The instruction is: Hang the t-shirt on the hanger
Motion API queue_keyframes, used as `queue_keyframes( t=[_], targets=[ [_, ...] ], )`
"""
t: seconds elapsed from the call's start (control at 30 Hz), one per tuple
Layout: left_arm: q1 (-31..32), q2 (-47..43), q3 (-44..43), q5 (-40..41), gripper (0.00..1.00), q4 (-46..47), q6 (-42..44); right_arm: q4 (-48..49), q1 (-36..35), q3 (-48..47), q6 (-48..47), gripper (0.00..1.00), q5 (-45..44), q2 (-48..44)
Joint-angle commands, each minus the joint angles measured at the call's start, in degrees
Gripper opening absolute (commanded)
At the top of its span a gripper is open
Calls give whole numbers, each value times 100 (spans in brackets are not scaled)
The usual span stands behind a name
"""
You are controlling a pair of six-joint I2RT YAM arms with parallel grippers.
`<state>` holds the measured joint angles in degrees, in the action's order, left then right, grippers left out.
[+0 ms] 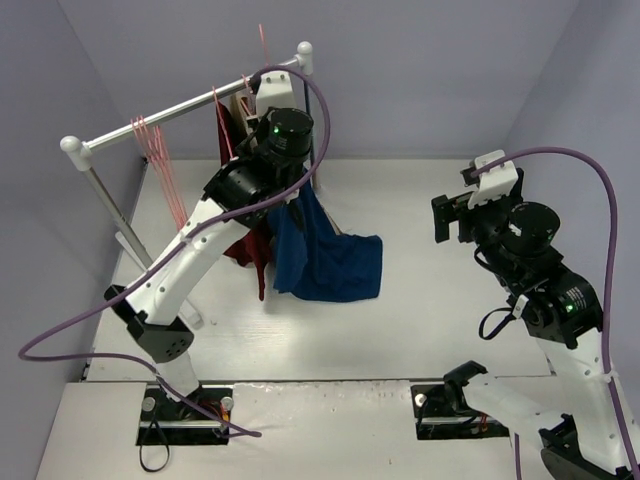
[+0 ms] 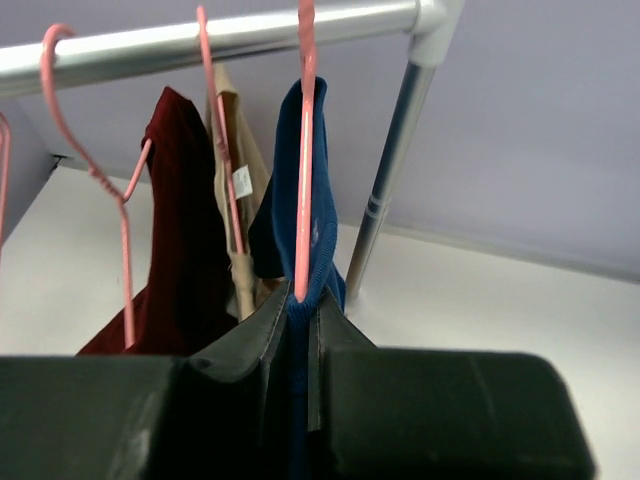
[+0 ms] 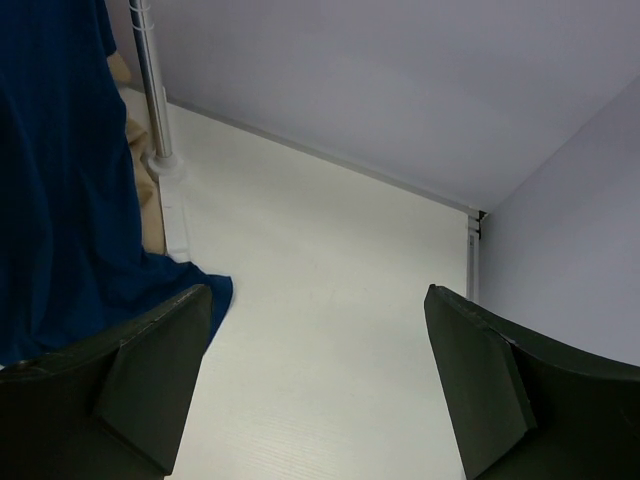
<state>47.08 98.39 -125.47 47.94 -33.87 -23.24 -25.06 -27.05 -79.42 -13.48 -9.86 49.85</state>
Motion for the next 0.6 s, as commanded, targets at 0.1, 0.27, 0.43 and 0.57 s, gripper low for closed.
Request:
queue_keyframes(
  t=[0.1, 0.27, 0.43, 0.57],
  targets=[
    [-59, 446, -841, 554, 0, 941, -5, 511, -20, 38, 56, 84, 134, -105],
    [-163, 764, -830, 774, 0, 1162, -16, 503, -20, 184, 72, 84, 186, -220],
    [-175, 1004, -636, 1134, 0, 1301, -176, 511, -20, 320, 86, 84, 182, -318],
    [-188, 1157, -471, 1425, 0, 1407, -262, 509, -20, 442, 108, 84, 162, -430]
  ],
)
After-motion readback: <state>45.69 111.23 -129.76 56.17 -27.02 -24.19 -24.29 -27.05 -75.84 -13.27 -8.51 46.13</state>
